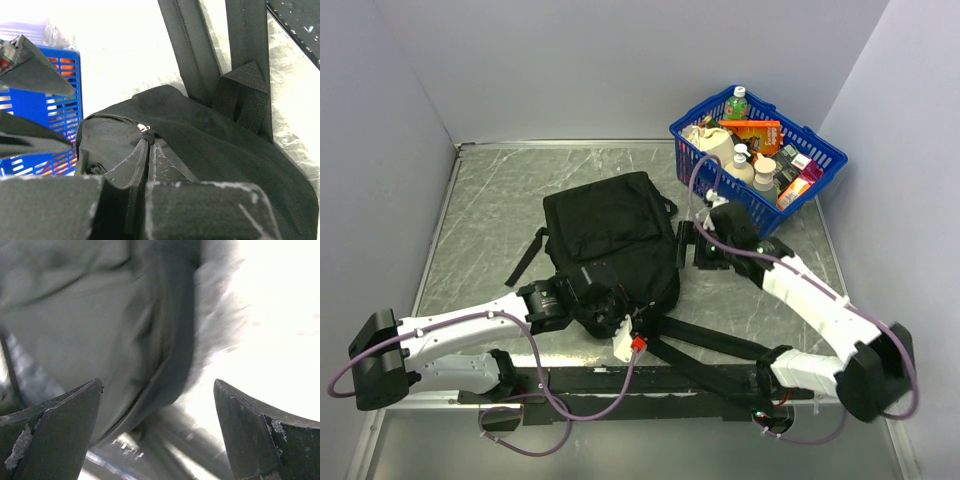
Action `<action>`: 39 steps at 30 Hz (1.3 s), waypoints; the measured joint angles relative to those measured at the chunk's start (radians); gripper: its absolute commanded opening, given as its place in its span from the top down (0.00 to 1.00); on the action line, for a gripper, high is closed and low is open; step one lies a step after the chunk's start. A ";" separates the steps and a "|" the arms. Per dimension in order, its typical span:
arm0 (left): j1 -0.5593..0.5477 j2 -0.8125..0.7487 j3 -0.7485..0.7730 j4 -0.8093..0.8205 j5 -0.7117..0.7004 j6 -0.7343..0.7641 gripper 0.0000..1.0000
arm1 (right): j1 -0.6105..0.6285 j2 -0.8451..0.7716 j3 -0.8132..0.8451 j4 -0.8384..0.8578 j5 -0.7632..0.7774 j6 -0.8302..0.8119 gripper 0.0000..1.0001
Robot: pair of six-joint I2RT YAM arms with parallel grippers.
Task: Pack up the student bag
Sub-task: Zip the student bag at the center of the board.
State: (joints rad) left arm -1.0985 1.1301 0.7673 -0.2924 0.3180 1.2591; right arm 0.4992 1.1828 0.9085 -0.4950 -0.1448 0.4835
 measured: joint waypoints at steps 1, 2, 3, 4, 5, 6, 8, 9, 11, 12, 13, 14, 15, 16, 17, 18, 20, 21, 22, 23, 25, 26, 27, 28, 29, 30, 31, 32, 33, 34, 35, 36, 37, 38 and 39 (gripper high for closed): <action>0.000 0.000 -0.004 0.002 0.000 0.000 0.99 | 0.022 -0.024 -0.010 -0.001 0.002 0.014 0.00; -0.001 -0.001 -0.007 0.005 0.000 0.000 0.99 | 0.051 -0.045 -0.020 0.000 0.003 0.034 0.00; -0.001 -0.001 -0.009 0.006 0.001 0.000 0.99 | 0.084 -0.063 -0.031 0.002 0.005 0.057 0.00; -0.001 -0.001 -0.010 0.009 0.001 0.000 0.99 | 0.103 -0.070 -0.038 0.003 0.002 0.072 0.00; -0.001 -0.001 -0.010 0.012 0.002 0.000 0.99 | 0.127 -0.075 -0.047 0.006 0.002 0.090 0.00; -0.001 -0.001 -0.010 0.015 0.002 0.000 0.99 | 0.145 -0.075 -0.053 0.005 0.002 0.107 0.06; -0.001 -0.001 -0.010 0.020 0.002 0.000 0.99 | 0.164 -0.069 -0.060 0.002 0.002 0.134 0.22; -0.001 -0.001 -0.010 0.020 0.002 -0.001 0.99 | 0.169 -0.066 -0.060 0.002 0.004 0.149 0.30; -0.001 -0.001 -0.010 0.023 0.002 -0.003 0.99 | 0.173 -0.061 -0.061 0.007 0.002 0.175 0.39; -0.001 -0.001 -0.010 0.025 0.002 -0.004 0.99 | 0.176 -0.058 -0.062 0.010 0.001 0.189 0.47; -0.001 -0.001 -0.010 0.026 0.002 -0.005 0.99 | 0.178 -0.056 -0.065 0.013 0.000 0.201 0.54; -0.001 -0.001 -0.010 0.027 0.002 -0.005 0.99 | 0.179 -0.054 -0.068 0.016 0.000 0.208 0.56; -0.001 -0.001 -0.011 0.028 0.002 -0.004 0.99 | 0.180 -0.053 -0.075 0.022 -0.002 0.220 0.61; -0.001 -0.001 -0.011 0.032 0.002 -0.004 0.99 | 0.182 -0.051 -0.085 0.029 -0.003 0.232 0.65; -0.001 -0.001 -0.012 0.035 0.002 -0.004 0.99 | 0.183 -0.050 -0.094 0.035 -0.006 0.242 0.67; -0.001 -0.001 -0.012 0.039 0.002 -0.004 0.99 | 0.184 -0.048 -0.103 0.040 -0.010 0.253 0.70; -0.001 -0.001 -0.014 0.045 0.002 -0.004 0.99 | 0.186 -0.044 -0.121 0.055 -0.023 0.274 0.73; -0.001 -0.001 -0.016 0.047 0.002 -0.004 0.99 | 0.186 -0.043 -0.128 0.061 -0.027 0.282 0.74; -0.001 -0.001 -0.018 0.048 0.002 -0.004 0.99 | 0.187 -0.039 -0.132 0.065 -0.034 0.291 0.75; -0.002 -0.001 -0.021 0.049 0.002 -0.003 0.99 | 0.188 -0.035 -0.136 0.071 -0.039 0.299 0.77; -0.002 -0.001 -0.024 0.049 0.002 -0.003 0.99 | 0.188 -0.033 -0.141 0.077 -0.041 0.306 0.95; -0.003 -0.001 -0.025 0.049 0.003 -0.003 0.99 | 0.188 -0.034 -0.144 0.076 -0.040 0.307 1.00; -0.003 -0.001 -0.026 0.049 0.003 -0.003 0.99 | 0.187 -0.037 -0.146 0.073 -0.039 0.309 1.00; -0.003 -0.001 -0.026 0.049 0.003 -0.003 0.99 | 0.180 -0.039 -0.148 0.072 -0.039 0.305 1.00; -0.003 -0.001 -0.026 0.049 0.003 -0.003 0.99 | 0.167 -0.045 -0.150 0.069 -0.045 0.300 1.00; -0.003 -0.001 -0.026 0.049 0.002 -0.003 0.99 | 0.149 -0.051 -0.153 0.065 -0.057 0.296 1.00; -0.003 -0.001 -0.026 0.049 0.002 -0.003 0.99 | 0.131 -0.060 -0.158 0.063 -0.068 0.288 1.00; -0.003 -0.001 -0.026 0.050 0.000 -0.003 0.99 | 0.106 -0.066 -0.160 0.056 -0.084 0.276 1.00; -0.003 -0.001 -0.026 0.050 -0.001 -0.003 0.99 | 0.083 -0.071 -0.161 0.050 -0.096 0.262 1.00; -0.003 -0.001 -0.026 0.050 -0.002 -0.003 0.99 | 0.055 -0.071 -0.160 0.043 -0.109 0.244 1.00; -0.003 -0.001 -0.026 0.051 -0.003 -0.003 0.99 | 0.039 -0.071 -0.158 0.035 -0.114 0.228 1.00; -0.003 -0.001 -0.027 0.053 -0.006 -0.003 0.99 | 0.024 -0.069 -0.155 0.026 -0.119 0.210 1.00; -0.002 -0.001 -0.027 0.056 -0.010 -0.003 0.99 | 0.016 -0.065 -0.144 0.010 -0.126 0.185 1.00; -0.002 -0.001 -0.027 0.061 -0.011 -0.003 0.99 | 0.013 -0.062 -0.138 0.006 -0.126 0.174 1.00; -0.002 -0.001 -0.027 0.064 -0.012 -0.004 0.99 | 0.011 -0.054 -0.124 -0.007 -0.125 0.154 1.00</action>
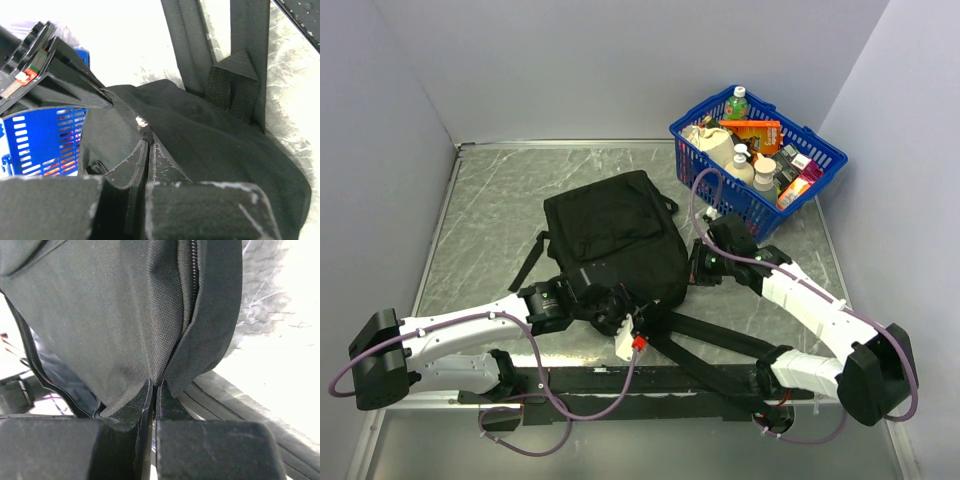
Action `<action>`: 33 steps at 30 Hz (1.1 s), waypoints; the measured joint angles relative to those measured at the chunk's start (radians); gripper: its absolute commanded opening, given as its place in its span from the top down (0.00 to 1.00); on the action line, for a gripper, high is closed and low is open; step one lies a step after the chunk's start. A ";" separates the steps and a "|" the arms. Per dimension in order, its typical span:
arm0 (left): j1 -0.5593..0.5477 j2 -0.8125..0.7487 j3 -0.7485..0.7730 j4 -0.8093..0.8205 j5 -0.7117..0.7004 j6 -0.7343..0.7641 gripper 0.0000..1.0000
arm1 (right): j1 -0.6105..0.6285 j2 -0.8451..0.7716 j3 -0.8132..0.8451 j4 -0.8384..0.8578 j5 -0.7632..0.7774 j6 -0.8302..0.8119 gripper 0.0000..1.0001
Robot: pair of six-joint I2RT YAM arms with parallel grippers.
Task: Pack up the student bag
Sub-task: Zip the student bag at the center of the board.
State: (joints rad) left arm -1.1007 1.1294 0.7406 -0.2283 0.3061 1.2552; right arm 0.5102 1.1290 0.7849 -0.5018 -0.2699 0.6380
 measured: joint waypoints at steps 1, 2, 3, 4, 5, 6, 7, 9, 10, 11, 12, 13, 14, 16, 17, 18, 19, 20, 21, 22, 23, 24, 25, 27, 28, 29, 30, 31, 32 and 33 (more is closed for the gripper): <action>0.000 0.000 0.000 0.002 0.000 0.000 0.99 | -0.001 0.009 0.016 -0.010 0.003 -0.019 1.00; 0.000 0.000 0.000 0.004 -0.003 0.000 0.99 | -0.005 0.020 0.029 -0.019 0.004 -0.037 1.00; 0.000 0.000 0.000 0.005 -0.006 0.000 0.99 | -0.011 0.030 0.042 -0.029 0.008 -0.054 1.00; 0.001 0.000 0.000 0.006 -0.009 0.000 0.99 | -0.019 0.040 0.053 -0.039 0.013 -0.071 1.00; 0.001 0.000 0.000 0.007 -0.010 0.000 0.99 | -0.029 0.049 0.060 -0.043 0.014 -0.084 1.00; 0.001 0.000 0.000 0.007 -0.013 -0.001 0.99 | -0.042 0.061 0.069 -0.050 0.016 -0.098 1.00; 0.002 0.000 0.000 0.007 -0.016 -0.001 0.99 | -0.062 0.077 0.082 -0.056 0.015 -0.116 1.00; 0.002 0.000 0.000 0.003 -0.016 -0.003 0.99 | -0.096 0.108 0.101 -0.061 0.027 -0.143 1.00; 0.002 0.000 0.000 -0.001 -0.016 -0.004 0.99 | -0.117 0.127 0.113 -0.061 0.039 -0.159 1.00; 0.002 -0.001 0.000 -0.009 -0.016 -0.006 0.99 | -0.139 0.146 0.121 -0.058 0.053 -0.172 1.00; 0.002 -0.002 0.000 -0.018 -0.016 -0.008 0.99 | -0.162 0.168 0.136 -0.059 0.070 -0.187 1.00; 0.002 -0.004 0.000 -0.023 -0.016 -0.010 0.99 | -0.172 0.180 0.146 -0.059 0.082 -0.195 1.00; 0.002 -0.006 0.000 -0.027 -0.016 -0.011 0.99 | -0.180 0.196 0.159 -0.060 0.098 -0.208 1.00; 0.002 -0.012 0.000 -0.035 -0.016 -0.013 0.99 | -0.188 0.224 0.194 -0.073 0.129 -0.230 1.00; 0.002 -0.015 0.000 -0.039 -0.016 -0.014 0.99 | -0.190 0.239 0.214 -0.082 0.141 -0.240 1.00; 0.002 -0.018 0.000 -0.041 -0.017 -0.014 0.99 | -0.190 0.257 0.240 -0.094 0.152 -0.249 1.00; 0.003 -0.022 0.000 -0.043 -0.017 -0.014 0.99 | -0.191 0.274 0.264 -0.105 0.160 -0.259 1.00; 0.003 -0.025 0.000 -0.045 -0.019 -0.014 0.99 | -0.191 0.302 0.297 -0.116 0.174 -0.271 0.93; 0.005 -0.029 0.000 -0.048 -0.022 -0.014 0.99 | -0.192 0.326 0.323 -0.125 0.185 -0.280 0.87; 0.005 -0.033 0.000 -0.051 -0.027 -0.014 0.99 | -0.193 0.353 0.352 -0.139 0.187 -0.286 0.80; 0.008 -0.035 0.000 -0.050 -0.034 -0.014 0.99 | -0.194 0.382 0.385 -0.156 0.188 -0.290 0.49; 0.010 -0.037 0.000 -0.050 -0.039 -0.015 0.99 | -0.194 0.407 0.412 -0.170 0.188 -0.292 0.39; 0.010 -0.040 0.000 -0.056 -0.037 -0.019 0.99 | -0.194 0.417 0.425 -0.162 0.206 -0.291 0.12; 0.006 -0.052 -0.002 -0.080 -0.033 -0.022 0.99 | -0.203 0.411 0.423 -0.119 0.234 -0.283 0.00; 0.003 -0.056 -0.002 -0.088 -0.031 -0.025 0.99 | -0.206 0.398 0.418 -0.106 0.243 -0.270 0.00; 0.002 -0.061 -0.005 -0.087 -0.031 -0.030 0.99 | -0.207 0.375 0.397 -0.079 0.243 -0.265 0.00; 0.002 -0.065 -0.012 -0.084 -0.032 -0.039 0.99 | -0.207 0.338 0.364 -0.056 0.238 -0.253 0.00; 0.002 -0.066 -0.016 -0.080 -0.032 -0.046 0.99 | -0.199 0.292 0.328 -0.049 0.233 -0.235 0.00; 0.002 -0.067 -0.024 -0.071 -0.035 -0.054 0.99 | -0.183 0.238 0.286 -0.042 0.229 -0.218 0.00; 0.002 -0.067 -0.029 -0.063 -0.037 -0.064 0.99 | -0.156 0.181 0.249 -0.044 0.224 -0.199 0.00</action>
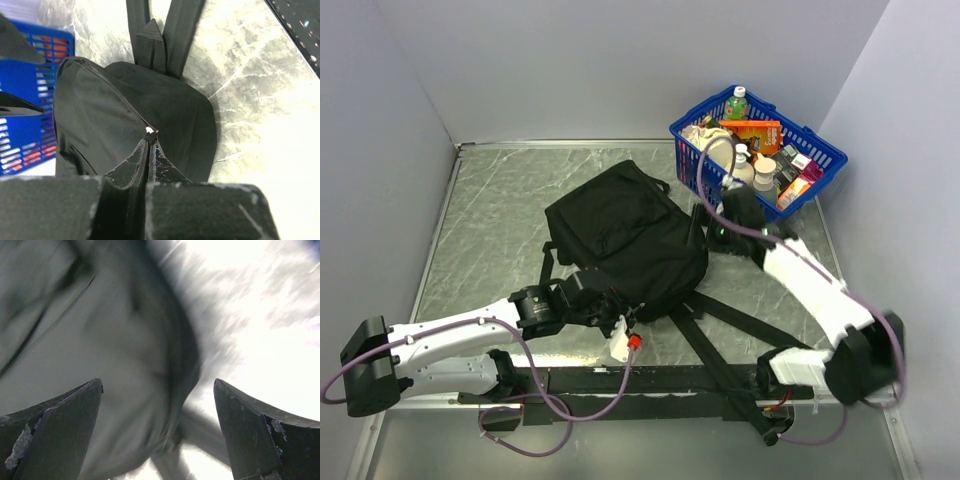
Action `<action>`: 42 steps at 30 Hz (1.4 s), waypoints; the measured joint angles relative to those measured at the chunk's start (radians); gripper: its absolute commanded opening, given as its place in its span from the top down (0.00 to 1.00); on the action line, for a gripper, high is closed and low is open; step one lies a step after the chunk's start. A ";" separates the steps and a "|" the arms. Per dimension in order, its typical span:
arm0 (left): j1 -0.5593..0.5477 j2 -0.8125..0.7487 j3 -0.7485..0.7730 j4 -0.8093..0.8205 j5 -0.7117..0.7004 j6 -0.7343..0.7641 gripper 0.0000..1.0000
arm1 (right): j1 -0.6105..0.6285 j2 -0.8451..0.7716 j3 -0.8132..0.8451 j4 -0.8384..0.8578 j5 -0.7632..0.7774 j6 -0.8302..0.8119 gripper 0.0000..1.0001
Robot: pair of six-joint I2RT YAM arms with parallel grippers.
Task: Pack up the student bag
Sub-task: Zip the student bag at the center of the board.
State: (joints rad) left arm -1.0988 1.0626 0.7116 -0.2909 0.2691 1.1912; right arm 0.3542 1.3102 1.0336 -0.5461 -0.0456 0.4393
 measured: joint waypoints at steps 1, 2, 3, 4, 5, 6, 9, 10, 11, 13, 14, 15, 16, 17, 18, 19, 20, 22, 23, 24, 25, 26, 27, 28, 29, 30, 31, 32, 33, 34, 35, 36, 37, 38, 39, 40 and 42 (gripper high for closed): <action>0.000 0.000 -0.005 0.011 -0.005 -0.015 0.99 | 0.038 -0.055 -0.032 0.002 -0.008 0.021 0.00; 0.001 0.001 -0.008 0.023 -0.007 -0.034 0.99 | 0.079 -0.104 -0.064 0.013 -0.027 0.040 0.00; 0.005 0.002 -0.008 0.035 -0.011 -0.053 0.99 | 0.109 -0.143 -0.092 0.028 -0.046 0.057 0.00; 0.012 0.005 -0.008 0.051 -0.014 -0.075 0.99 | 0.148 -0.189 -0.129 0.047 -0.076 0.076 0.00; 0.020 0.008 -0.008 0.068 -0.016 -0.100 0.99 | 0.187 -0.233 -0.171 0.072 -0.093 0.090 0.00; 0.031 0.013 -0.007 0.082 -0.019 -0.125 0.99 | 0.226 -0.278 -0.218 0.095 -0.097 0.092 0.00; 0.063 0.018 -0.007 0.094 -0.022 -0.201 0.99 | 0.319 -0.407 -0.342 0.136 -0.098 0.056 0.00; 0.072 0.017 -0.007 0.092 -0.021 -0.225 0.99 | 0.334 -0.439 -0.363 0.138 -0.099 0.032 0.00; 0.077 0.016 -0.007 0.091 -0.021 -0.245 0.99 | 0.344 -0.477 -0.390 0.155 -0.096 0.001 0.00; 0.079 0.007 -0.007 0.084 -0.017 -0.288 0.99 | 0.352 -0.563 -0.458 0.226 -0.087 -0.099 0.00; 0.079 0.000 -0.007 0.080 -0.013 -0.303 0.99 | 0.357 -0.608 -0.498 0.269 -0.087 -0.153 0.00; 0.079 -0.008 -0.007 0.077 -0.011 -0.322 0.99 | 0.360 -0.651 -0.537 0.309 -0.092 -0.204 0.00; 0.079 -0.018 -0.007 0.072 -0.008 -0.340 0.99 | 0.367 -0.681 -0.564 0.333 -0.096 -0.243 0.00; 0.079 -0.026 -0.007 0.067 -0.006 -0.349 0.99 | 0.376 -0.704 -0.589 0.360 -0.096 -0.295 0.00; 0.079 -0.037 -0.008 0.063 -0.005 -0.363 0.99 | 0.391 -0.709 -0.604 0.386 -0.094 -0.341 0.00; 0.080 -0.048 -0.013 0.061 -0.005 -0.374 0.99 | 0.412 -0.701 -0.610 0.413 -0.093 -0.383 0.00; 0.080 -0.059 -0.019 0.060 -0.005 -0.383 0.99 | 0.435 -0.683 -0.609 0.437 -0.094 -0.428 0.00; 0.080 -0.074 -0.030 0.054 -0.005 -0.399 0.99 | 0.492 -0.622 -0.592 0.472 -0.088 -0.514 0.00; 0.080 -0.079 -0.034 0.053 -0.005 -0.406 0.99 | 0.526 -0.584 -0.574 0.483 -0.081 -0.555 0.00; 0.081 -0.082 -0.037 0.050 -0.005 -0.412 0.99 | 0.554 -0.550 -0.557 0.494 -0.076 -0.593 0.00; 0.081 -0.085 -0.040 0.046 -0.005 -0.418 0.99 | 0.584 -0.510 -0.543 0.504 -0.074 -0.628 0.00; 0.082 -0.090 -0.045 0.046 -0.006 -0.423 0.99 | 0.612 -0.480 -0.538 0.508 -0.070 -0.659 0.01; 0.082 -0.095 -0.050 0.046 -0.006 -0.427 0.99 | 0.631 -0.463 -0.537 0.506 -0.071 -0.686 0.02; 0.084 -0.103 -0.057 0.045 -0.006 -0.430 0.99 | 0.647 -0.455 -0.537 0.498 -0.076 -0.708 0.03; 0.084 -0.108 -0.063 0.046 -0.006 -0.431 0.99 | 0.658 -0.450 -0.536 0.491 -0.077 -0.727 0.04; 0.085 -0.116 -0.070 0.046 -0.006 -0.435 0.99 | 0.664 -0.449 -0.536 0.484 -0.079 -0.741 0.07; 0.086 -0.123 -0.076 0.046 -0.006 -0.438 0.99 | 0.670 -0.449 -0.536 0.478 -0.079 -0.753 0.09; 0.086 -0.129 -0.080 0.046 -0.006 -0.444 0.99 | 0.672 -0.449 -0.536 0.478 -0.079 -0.760 0.11; 0.086 -0.135 -0.084 0.046 -0.006 -0.449 0.99 | 0.674 -0.446 -0.536 0.479 -0.079 -0.768 0.14; 0.087 -0.139 -0.087 0.046 -0.006 -0.452 0.99 | 0.676 -0.441 -0.536 0.482 -0.077 -0.775 0.16; 0.087 -0.143 -0.087 0.046 -0.006 -0.455 0.99 | 0.678 -0.425 -0.535 0.488 -0.076 -0.782 0.21; 0.088 -0.146 -0.087 0.047 -0.006 -0.457 0.99 | 0.678 -0.410 -0.534 0.493 -0.076 -0.789 0.25; 0.088 -0.150 -0.087 0.047 -0.006 -0.460 0.99 | 0.679 -0.389 -0.528 0.494 -0.076 -0.798 0.28; 0.088 -0.152 -0.087 0.047 -0.006 -0.464 0.99 | 0.679 -0.362 -0.521 0.497 -0.077 -0.805 0.38; 0.088 -0.153 -0.087 0.048 -0.006 -0.469 0.99 | 0.679 -0.331 -0.509 0.497 -0.079 -0.812 0.42; 0.088 -0.155 -0.088 0.048 -0.006 -0.471 0.99 | 0.679 -0.302 -0.496 0.499 -0.080 -0.821 0.47; 0.089 -0.157 -0.091 0.056 -0.006 -0.475 0.99 | 0.679 -0.254 -0.474 0.502 -0.081 -0.829 0.59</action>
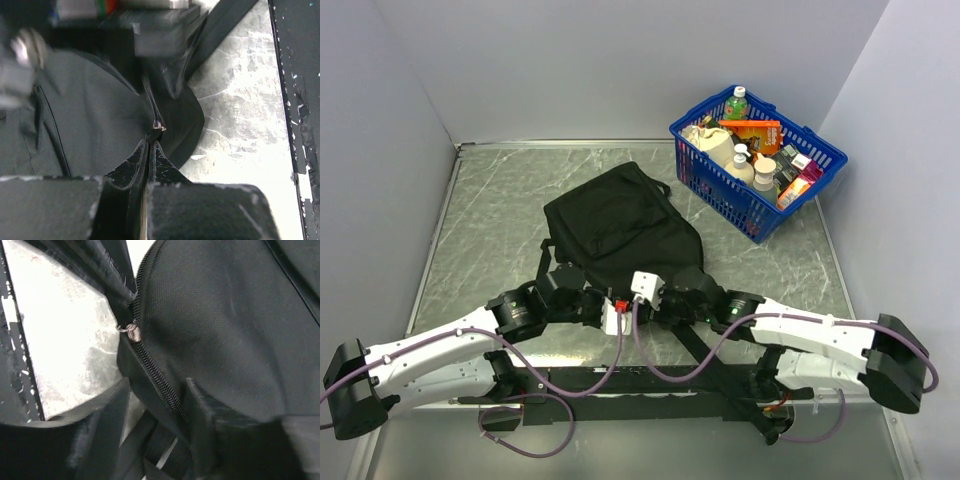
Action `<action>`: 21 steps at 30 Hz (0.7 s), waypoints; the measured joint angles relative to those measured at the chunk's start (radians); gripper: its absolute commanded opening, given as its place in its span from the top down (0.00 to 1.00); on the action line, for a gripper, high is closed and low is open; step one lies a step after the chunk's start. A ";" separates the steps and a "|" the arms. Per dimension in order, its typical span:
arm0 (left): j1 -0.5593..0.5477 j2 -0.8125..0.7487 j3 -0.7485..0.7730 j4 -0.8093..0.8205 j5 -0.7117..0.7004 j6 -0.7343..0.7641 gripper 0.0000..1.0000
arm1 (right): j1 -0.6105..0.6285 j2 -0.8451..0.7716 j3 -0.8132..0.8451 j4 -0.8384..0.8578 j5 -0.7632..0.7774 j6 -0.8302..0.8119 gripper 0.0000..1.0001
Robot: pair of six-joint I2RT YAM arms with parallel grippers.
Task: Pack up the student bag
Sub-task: Zip the student bag at the center of the board.
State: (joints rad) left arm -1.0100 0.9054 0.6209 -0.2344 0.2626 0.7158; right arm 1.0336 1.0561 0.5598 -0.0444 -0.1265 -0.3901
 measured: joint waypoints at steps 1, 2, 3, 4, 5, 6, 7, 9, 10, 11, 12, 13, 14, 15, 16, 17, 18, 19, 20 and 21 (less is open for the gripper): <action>0.000 0.000 -0.001 0.002 0.000 -0.002 0.99 | 0.000 0.018 0.010 0.000 -0.002 -0.005 0.64; 0.001 0.000 -0.003 0.007 0.000 -0.003 0.99 | 0.000 0.031 0.017 0.001 -0.005 -0.008 0.70; 0.001 0.000 -0.005 0.011 -0.001 -0.004 0.99 | 0.000 0.038 0.022 -0.002 -0.007 -0.011 0.73; 0.002 -0.002 -0.008 0.014 -0.003 -0.004 0.99 | 0.000 0.041 0.026 -0.005 -0.010 -0.012 0.77; 0.002 -0.004 -0.011 0.017 -0.006 -0.004 0.99 | 0.000 0.040 0.029 -0.009 -0.010 -0.014 0.81; 0.003 -0.007 -0.015 0.018 -0.009 -0.004 0.99 | 0.000 0.038 0.029 -0.012 -0.009 -0.014 0.83; 0.006 -0.011 -0.019 0.022 -0.014 -0.004 0.99 | 0.000 0.032 0.029 -0.018 -0.005 -0.014 0.85; 0.016 -0.019 -0.029 0.029 -0.027 -0.005 0.99 | 0.000 0.004 0.029 -0.037 0.009 -0.011 0.89; 0.023 -0.021 -0.033 0.029 -0.031 -0.005 0.99 | 0.000 -0.016 0.028 -0.045 0.017 -0.007 0.90; 0.032 -0.023 -0.036 0.030 -0.038 -0.006 0.99 | 0.000 -0.039 0.025 -0.049 0.024 -0.002 0.90; 0.043 -0.026 -0.041 0.037 -0.044 -0.007 0.99 | 0.000 -0.058 0.022 -0.049 0.028 0.005 0.91; 0.051 -0.026 -0.042 0.045 -0.046 -0.007 0.99 | 0.000 -0.080 0.019 -0.051 0.029 0.016 0.92; 0.061 -0.027 -0.043 0.060 -0.048 -0.007 0.99 | 0.001 -0.103 0.013 -0.052 0.029 0.029 0.96; 0.070 -0.027 -0.043 0.075 -0.049 -0.008 0.99 | 0.001 -0.122 0.006 -0.055 0.029 0.042 1.00; 0.078 -0.028 -0.043 0.087 -0.049 -0.008 0.99 | 0.001 -0.134 0.003 -0.059 0.029 0.056 1.00; 0.088 -0.028 -0.043 0.097 -0.050 -0.006 0.99 | 0.001 -0.140 0.002 -0.062 0.029 0.065 1.00; 0.099 -0.028 -0.044 0.105 -0.050 -0.005 0.99 | 0.001 -0.144 0.002 -0.064 0.029 0.078 1.00; 0.115 -0.028 -0.045 0.114 -0.048 -0.003 0.99 | 0.002 -0.146 0.002 -0.064 0.031 0.089 1.00; 0.130 -0.028 -0.045 0.116 -0.050 0.000 0.99 | 0.003 -0.149 0.002 -0.066 0.035 0.099 1.00; 0.152 -0.028 -0.045 0.117 -0.051 0.003 0.99 | 0.003 -0.152 0.002 -0.072 0.040 0.109 1.00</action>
State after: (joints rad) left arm -0.8577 0.8776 0.5762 -0.1173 0.2115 0.7185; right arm 1.0367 0.9043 0.5613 -0.1162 -0.0860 -0.2813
